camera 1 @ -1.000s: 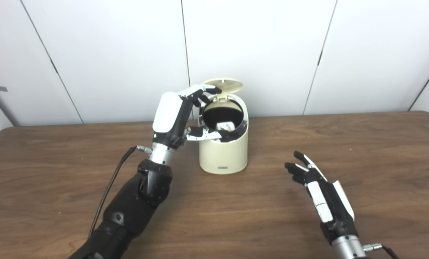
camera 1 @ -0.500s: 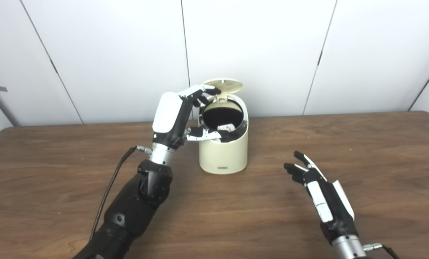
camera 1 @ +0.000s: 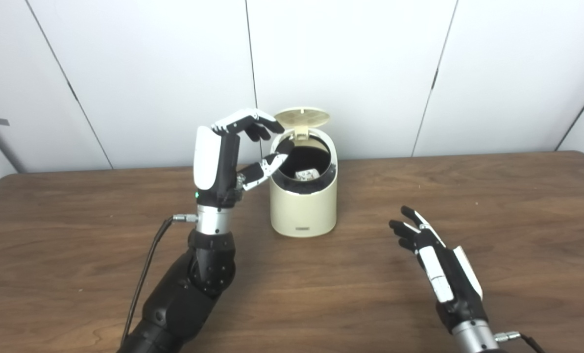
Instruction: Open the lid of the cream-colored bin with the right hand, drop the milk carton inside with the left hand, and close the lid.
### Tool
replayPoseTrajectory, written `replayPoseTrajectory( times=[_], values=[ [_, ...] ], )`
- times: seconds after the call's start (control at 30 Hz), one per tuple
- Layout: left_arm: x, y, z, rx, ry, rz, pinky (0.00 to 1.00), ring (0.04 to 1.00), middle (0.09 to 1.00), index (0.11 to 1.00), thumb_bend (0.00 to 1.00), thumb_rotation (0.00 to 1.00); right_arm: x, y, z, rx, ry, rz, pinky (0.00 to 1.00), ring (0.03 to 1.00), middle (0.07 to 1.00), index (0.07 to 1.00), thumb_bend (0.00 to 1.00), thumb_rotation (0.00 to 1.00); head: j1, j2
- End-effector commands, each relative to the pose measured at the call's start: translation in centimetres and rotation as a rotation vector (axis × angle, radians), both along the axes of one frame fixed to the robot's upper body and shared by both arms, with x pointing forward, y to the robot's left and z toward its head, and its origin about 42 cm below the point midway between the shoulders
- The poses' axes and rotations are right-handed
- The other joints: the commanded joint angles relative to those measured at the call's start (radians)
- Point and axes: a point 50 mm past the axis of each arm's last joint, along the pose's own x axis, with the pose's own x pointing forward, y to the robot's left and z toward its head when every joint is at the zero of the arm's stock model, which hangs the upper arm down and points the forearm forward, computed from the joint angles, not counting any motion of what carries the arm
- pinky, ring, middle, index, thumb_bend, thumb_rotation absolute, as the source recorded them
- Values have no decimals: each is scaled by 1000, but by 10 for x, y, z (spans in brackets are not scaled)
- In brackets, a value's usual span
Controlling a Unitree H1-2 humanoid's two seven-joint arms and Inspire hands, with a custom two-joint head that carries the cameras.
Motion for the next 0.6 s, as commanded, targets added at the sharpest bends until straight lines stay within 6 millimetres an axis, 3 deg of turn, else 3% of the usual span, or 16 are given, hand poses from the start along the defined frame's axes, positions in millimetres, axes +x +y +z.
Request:
replayPoseTrajectory(
  times=[0.0, 0.1, 0.27, 0.4, 0.47, 0.57],
  values=[
    [-1, -1, 20, -62, -41, -38, 305, 399, 495, 486, 506, 0, 4, 1, 13, 10, -60, 8, 861, 871, 834, 927, 543, 1000, -1, 1],
    [-9, 5, 24, -143, 20, -49, 275, 391, 488, 479, 506, 0, 6, 1, 13, 15, -63, 2, 861, 881, 853, 927, 549, 999, 4, 3],
    [-26, 23, 23, -278, 325, -96, 306, 410, 478, 494, 507, 0, 20, 2, 22, -5, -112, 2, 840, 905, 912, 926, 582, 988, 7, 4],
    [-39, 41, 15, -299, 531, -129, 386, 417, 478, 537, 503, 0, 34, 7, 40, -100, -164, 9, 836, 901, 909, 926, 625, 992, 14, 5],
    [-45, 47, 8, -311, 592, -116, 447, 494, 471, 528, 518, 0, 40, 10, 51, -155, -204, 22, 828, 903, 917, 929, 656, 997, 14, 7],
    [-50, 53, -4, -350, 625, -106, 521, 563, 612, 501, 509, 68, 52, 15, 67, -253, -283, 26, 801, 889, 920, 921, 668, 1000, 15, 9]
  ],
)
